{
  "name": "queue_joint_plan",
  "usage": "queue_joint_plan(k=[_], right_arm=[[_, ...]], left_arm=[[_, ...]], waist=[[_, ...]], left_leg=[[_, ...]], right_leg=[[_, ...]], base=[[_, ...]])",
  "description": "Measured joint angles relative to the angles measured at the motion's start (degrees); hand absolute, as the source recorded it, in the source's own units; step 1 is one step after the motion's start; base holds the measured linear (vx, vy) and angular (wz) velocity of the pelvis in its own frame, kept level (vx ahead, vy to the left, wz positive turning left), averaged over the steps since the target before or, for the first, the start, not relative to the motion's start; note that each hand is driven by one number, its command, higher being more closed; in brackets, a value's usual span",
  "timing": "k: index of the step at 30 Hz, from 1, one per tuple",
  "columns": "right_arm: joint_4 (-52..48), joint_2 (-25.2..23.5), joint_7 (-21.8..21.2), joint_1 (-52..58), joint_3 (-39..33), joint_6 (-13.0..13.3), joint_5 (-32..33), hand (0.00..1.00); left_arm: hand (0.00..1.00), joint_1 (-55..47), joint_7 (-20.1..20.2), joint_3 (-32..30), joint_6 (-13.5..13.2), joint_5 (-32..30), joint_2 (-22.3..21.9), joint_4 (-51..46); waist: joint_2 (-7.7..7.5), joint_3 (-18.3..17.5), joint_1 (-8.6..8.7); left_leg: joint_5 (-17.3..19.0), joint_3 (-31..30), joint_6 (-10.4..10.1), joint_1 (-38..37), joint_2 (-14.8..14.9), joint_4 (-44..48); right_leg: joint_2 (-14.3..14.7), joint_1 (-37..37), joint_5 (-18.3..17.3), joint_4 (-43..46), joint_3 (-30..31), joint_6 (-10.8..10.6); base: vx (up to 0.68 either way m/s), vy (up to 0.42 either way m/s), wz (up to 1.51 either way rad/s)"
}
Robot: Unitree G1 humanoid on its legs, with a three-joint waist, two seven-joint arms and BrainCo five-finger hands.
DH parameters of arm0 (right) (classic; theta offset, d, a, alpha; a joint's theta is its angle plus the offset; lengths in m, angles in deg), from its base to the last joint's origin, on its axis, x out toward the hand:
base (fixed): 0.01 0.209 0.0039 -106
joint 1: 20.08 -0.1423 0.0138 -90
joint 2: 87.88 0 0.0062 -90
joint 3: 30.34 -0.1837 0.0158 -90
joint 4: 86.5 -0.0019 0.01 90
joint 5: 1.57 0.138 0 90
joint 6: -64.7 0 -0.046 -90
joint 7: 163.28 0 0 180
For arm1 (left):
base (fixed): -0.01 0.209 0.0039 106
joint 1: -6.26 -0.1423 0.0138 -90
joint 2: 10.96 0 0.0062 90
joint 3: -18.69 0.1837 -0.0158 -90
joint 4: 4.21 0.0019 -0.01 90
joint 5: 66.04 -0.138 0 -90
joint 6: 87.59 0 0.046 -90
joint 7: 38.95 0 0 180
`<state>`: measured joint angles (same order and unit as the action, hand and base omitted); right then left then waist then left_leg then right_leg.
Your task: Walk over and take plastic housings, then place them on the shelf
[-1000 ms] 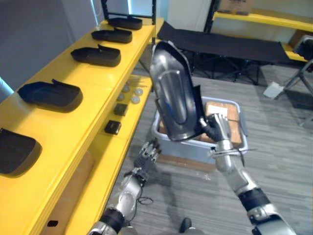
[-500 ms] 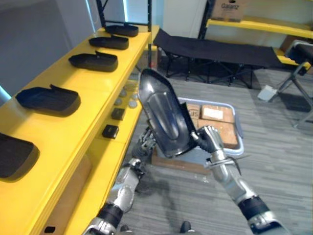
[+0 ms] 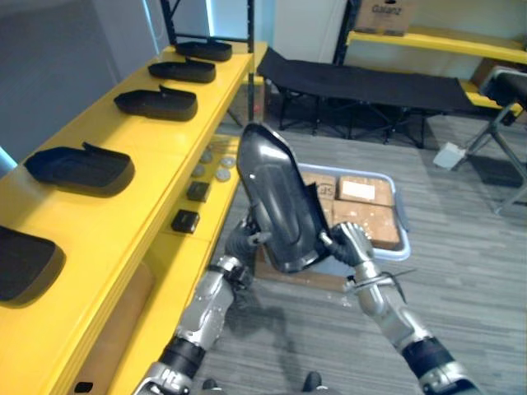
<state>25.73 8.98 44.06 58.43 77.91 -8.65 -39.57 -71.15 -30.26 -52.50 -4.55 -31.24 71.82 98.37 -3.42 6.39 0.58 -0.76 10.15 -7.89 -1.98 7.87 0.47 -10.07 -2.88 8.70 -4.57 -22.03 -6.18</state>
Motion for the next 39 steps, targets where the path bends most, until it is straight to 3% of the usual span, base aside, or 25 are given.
queue_joint_plan(k=[8,12,17,32,33,39], right_arm=[[0.0,0.53,0.29,0.02,0.5,0.0,0.02,1.0],[0.0,1.22,0.28,0.18,1.04,0.03,0.01,1.0],[-0.01,1.28,0.28,0.18,1.08,0.04,0.01,1.0],[0.0,1.52,0.28,0.34,1.1,0.83,-1.19,1.0],[0.0,1.62,0.28,0.39,1.1,1.02,-1.2,1.0],[-0.01,1.64,0.37,0.64,1.1,1.26,-1.18,1.0]], left_arm=[[0.0,0.0,-1.25,0.64,5.0,-2.2,1.15,-4.97],[0.0,-0.07,-3.83,2.06,7.95,-5.28,1.2,-5.77],[0.0,-0.44,-4.12,2.68,11.02,-6.79,1.89,-5.78],[0.0,-0.98,-6.26,1.82,13.59,-8.89,1.97,-2.55],[1.0,-1.0,-6.51,1.65,13.83,-8.88,1.94,-2.29],[1.0,-1.0,-9.78,0.42,14.7,-8.78,1.69,-0.99]], waist=[[0.21,-0.1,0.01],[1.42,-0.81,-0.01],[1.5,-0.85,-0.03],[1.46,-0.84,-0.04],[1.45,-0.84,-0.04],[1.4,-0.82,-0.04]], left_leg=[[0.01,-0.17,0.01,0.08,-0.21,0.0],[0.21,-0.23,0.34,0.16,-0.8,0.04],[0.22,-0.27,0.35,0.16,-0.84,0.04],[0.2,-0.29,0.35,0.12,-0.86,-0.1],[0.2,-0.29,0.36,0.11,-0.86,-0.11],[0.17,-0.29,0.38,0.05,-0.86,-0.16]], right_leg=[[-0.2,0.0,0.0,0.0,-0.27,-0.01],[-0.79,-0.02,0.11,0.0,-0.42,-0.24],[-0.84,-0.02,0.09,0.0,-0.5,-0.28],[-0.85,-0.02,0.08,0.0,-0.63,-0.29],[-0.84,-0.02,0.08,0.01,-0.63,-0.29],[-0.84,-0.07,0.09,0.01,-0.63,-0.29]], base=[[0.0,0.0,0.0],[0.0,0.0,0.0],[0.0,0.0,0.0],[0.0,0.0,0.0],[0.0,0.0,0.0],[0.0,0.0,0.0]])
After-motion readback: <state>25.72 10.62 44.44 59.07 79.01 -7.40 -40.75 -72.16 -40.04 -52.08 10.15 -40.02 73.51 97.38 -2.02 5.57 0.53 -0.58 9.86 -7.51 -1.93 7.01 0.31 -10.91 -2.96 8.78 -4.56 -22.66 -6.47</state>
